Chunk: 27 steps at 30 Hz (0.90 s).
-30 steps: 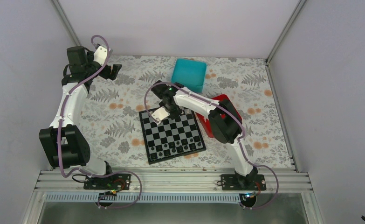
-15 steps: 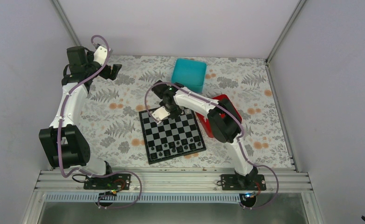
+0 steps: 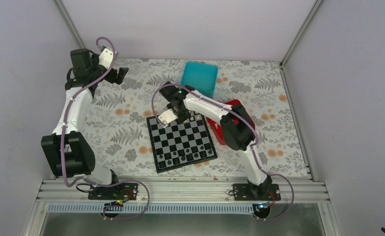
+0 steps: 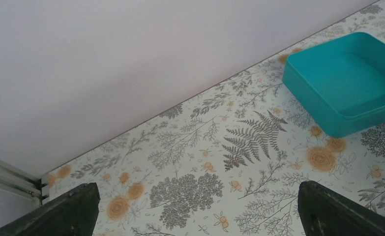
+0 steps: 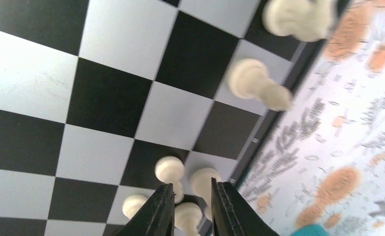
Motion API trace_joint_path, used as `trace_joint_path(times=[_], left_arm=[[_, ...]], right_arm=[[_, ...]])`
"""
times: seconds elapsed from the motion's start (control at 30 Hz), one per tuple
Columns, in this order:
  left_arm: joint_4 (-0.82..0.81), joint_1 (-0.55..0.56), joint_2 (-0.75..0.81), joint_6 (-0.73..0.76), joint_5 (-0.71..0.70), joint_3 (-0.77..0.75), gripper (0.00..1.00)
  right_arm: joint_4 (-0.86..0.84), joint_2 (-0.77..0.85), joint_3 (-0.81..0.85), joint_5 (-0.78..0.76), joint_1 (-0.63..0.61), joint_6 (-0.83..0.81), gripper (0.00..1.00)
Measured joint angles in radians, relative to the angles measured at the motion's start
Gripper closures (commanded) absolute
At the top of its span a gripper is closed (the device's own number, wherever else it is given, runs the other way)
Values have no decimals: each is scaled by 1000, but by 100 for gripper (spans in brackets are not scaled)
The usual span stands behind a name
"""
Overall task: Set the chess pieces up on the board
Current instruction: Place the chess piece on the chessboard, then pick up the chess piece from the storage box.
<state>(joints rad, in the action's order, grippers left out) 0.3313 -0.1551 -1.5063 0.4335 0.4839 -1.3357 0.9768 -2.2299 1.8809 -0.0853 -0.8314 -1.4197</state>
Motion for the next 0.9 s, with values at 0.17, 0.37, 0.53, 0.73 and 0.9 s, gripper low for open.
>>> trace_joint_path(times=[0.17,0.37,0.53,0.73,0.9], left_arm=[[0,0,0,0,0,0,0],[0,0,0,0,0,0,0],[0,0,0,0,3,0,0],[0,0,0,0,3,0,0],[0,0,0,0,5,0,0]], right_arm=[[-6,73,11,58,16,31,75],[25,281,11,138,80,78,75],[36,403,1,175,156,118,74],[86,372,3,235,315,182,73],[127,366,-68,243,476,218,72]])
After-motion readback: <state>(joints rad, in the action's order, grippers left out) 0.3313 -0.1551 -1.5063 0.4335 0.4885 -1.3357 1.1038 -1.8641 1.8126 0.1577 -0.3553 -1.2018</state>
